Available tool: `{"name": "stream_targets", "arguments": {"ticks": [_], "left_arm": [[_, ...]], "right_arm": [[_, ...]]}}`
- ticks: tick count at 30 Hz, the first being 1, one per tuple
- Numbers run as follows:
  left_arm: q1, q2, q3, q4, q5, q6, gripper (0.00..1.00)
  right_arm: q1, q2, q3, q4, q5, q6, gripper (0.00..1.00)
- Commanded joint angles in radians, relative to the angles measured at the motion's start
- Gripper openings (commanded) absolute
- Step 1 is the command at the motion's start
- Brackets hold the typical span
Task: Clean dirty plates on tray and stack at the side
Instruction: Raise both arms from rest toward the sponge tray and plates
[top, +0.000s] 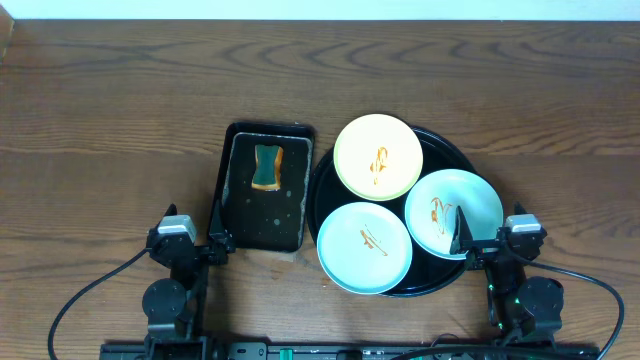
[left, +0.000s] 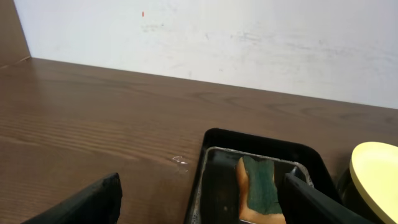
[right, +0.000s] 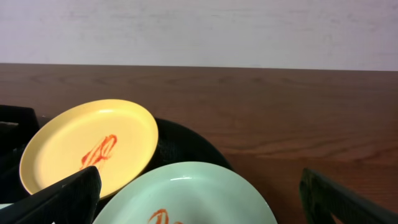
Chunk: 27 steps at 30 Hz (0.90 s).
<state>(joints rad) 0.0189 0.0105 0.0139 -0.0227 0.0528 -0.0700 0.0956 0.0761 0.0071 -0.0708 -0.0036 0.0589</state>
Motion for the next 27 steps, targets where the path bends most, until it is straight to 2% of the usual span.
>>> {"name": "stream_targets", "arguments": {"ticks": [1, 27], "left_arm": [[0.003, -0.006, -0.01, -0.047, -0.013, 0.018, 0.81], [0.003, -0.006, -0.01, -0.045, -0.012, 0.017, 0.81]], "right_arm": [[-0.013, -0.003, -0.002, -0.004, 0.007, -0.009, 0.99], [-0.013, -0.003, -0.002, -0.001, 0.023, -0.023, 0.99]]}}
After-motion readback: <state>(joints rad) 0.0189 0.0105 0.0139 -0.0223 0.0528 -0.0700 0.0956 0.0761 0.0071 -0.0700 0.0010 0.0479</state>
